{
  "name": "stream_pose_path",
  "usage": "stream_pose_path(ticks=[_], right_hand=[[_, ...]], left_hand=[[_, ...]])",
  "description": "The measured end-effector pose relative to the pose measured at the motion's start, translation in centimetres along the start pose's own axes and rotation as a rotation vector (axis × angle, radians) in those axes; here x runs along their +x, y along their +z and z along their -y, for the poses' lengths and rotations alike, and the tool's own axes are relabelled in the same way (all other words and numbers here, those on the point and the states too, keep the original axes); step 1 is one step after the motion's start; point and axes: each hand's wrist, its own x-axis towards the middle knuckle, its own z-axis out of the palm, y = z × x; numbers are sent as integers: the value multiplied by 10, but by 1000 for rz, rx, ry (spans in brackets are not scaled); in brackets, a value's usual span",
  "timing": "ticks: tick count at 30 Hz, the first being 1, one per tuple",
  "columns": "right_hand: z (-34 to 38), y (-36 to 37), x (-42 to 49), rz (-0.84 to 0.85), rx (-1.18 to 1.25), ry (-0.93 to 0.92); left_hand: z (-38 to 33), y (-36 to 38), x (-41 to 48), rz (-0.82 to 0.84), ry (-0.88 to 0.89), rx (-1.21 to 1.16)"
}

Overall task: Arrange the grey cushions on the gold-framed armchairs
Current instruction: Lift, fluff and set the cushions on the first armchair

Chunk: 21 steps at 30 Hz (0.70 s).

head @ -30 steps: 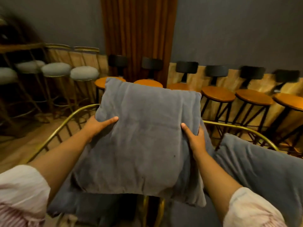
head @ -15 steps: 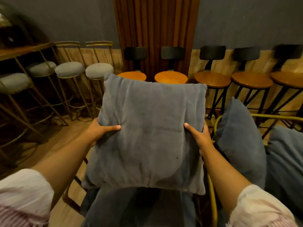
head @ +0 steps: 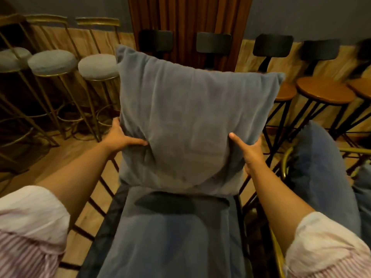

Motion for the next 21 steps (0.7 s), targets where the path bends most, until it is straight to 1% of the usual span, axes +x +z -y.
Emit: stream_pose_path(ticks=[4, 7, 12, 16, 18, 21], right_hand=[[-28, 14, 43, -75, -33, -70], [-60, 21, 61, -94, -55, -73], [-118, 28, 66, -93, -70, -16], [-166, 27, 59, -54, -112, 53], [-175, 30, 61, -26, -146, 63], [-172, 36, 68, -53, -172, 46]], left_hand=[[17, 29, 52, -61, -15, -40], [44, 47, 81, -86, -36, -69], [101, 72, 107, -59, -86, -84], [145, 85, 112, 17, -184, -17], [157, 86, 114, 7, -202, -19], [161, 86, 118, -66, -172, -36]])
